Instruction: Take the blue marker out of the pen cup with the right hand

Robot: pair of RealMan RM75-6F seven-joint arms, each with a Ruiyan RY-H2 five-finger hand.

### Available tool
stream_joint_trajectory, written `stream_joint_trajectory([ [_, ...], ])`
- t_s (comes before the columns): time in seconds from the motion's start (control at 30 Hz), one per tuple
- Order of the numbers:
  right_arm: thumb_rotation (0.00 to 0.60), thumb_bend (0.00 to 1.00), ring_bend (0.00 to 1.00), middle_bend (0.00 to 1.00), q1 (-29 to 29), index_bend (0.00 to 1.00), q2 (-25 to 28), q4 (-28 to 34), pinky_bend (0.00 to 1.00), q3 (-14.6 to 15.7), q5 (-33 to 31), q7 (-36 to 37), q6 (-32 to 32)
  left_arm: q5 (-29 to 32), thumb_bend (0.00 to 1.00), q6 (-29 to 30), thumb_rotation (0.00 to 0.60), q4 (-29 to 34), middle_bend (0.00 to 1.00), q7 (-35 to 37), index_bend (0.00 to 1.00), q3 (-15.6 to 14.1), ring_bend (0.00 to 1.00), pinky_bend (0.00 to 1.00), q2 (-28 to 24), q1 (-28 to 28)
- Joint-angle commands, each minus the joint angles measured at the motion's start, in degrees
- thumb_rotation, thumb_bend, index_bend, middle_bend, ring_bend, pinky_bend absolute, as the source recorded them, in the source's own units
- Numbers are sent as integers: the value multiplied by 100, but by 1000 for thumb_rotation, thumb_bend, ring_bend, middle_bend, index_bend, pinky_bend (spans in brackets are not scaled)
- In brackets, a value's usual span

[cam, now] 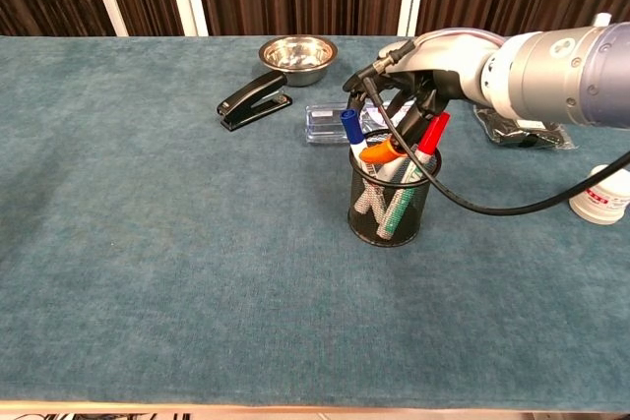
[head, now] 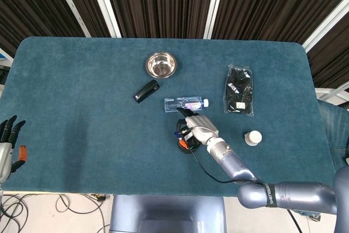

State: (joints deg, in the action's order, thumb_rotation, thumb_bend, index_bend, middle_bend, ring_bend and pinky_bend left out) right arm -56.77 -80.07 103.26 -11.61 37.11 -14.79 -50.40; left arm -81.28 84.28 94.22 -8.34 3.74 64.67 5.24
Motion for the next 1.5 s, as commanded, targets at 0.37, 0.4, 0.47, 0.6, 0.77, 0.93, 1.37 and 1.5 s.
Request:
stream_joint_trajectory([
  [0.37, 600, 395, 0, 0, -17, 509, -39, -12, 157, -47, -44, 3, -19, 22, 587, -9, 600, 7, 0, -13, 115, 3, 0, 0, -3, 1],
  [0.4, 600, 395, 0, 0, -20, 512, -38, -10, 157, -48, -50, -2, -20, 24, 587, -11, 600, 7, 0, -16, 115, 2, 0, 0, -3, 1],
  [0.47, 600, 394, 0, 0, -29, 514, -38, -7, 158, -46, -66, -15, -11, 29, 588, -15, 600, 10, 0, -20, 115, 2, 0, 0, -2, 2],
  [0.6, 600, 398, 0, 0, -48, 517, -55, -23, 158, -52, -104, -25, 6, 31, 587, -10, 600, 15, 0, -25, 115, 2, 0, 0, -3, 0],
  [0.77, 600, 405, 0, 0, -71, 526, -67, -46, 158, -49, -143, -42, 30, 37, 588, -12, 600, 19, 0, -24, 115, 5, 0, 0, -6, 1],
  [0.93, 600, 418, 0, 0, -81, 529, -67, -54, 157, -50, -168, -52, 29, 27, 587, -10, 600, 8, 0, -35, 115, 3, 0, 0, -9, 4],
  [1.37, 600, 450, 0, 0, -88, 560, -34, -46, 158, -45, -181, -29, 76, 25, 588, -4, 600, -2, 0, -40, 116, 2, 0, 0, -3, 3],
  [1.5, 600, 453, 0, 0, -90, 566, -11, -34, 157, -52, -192, -17, 88, 28, 588, -10, 600, 5, 0, -39, 116, 2, 0, 0, -5, 5],
])
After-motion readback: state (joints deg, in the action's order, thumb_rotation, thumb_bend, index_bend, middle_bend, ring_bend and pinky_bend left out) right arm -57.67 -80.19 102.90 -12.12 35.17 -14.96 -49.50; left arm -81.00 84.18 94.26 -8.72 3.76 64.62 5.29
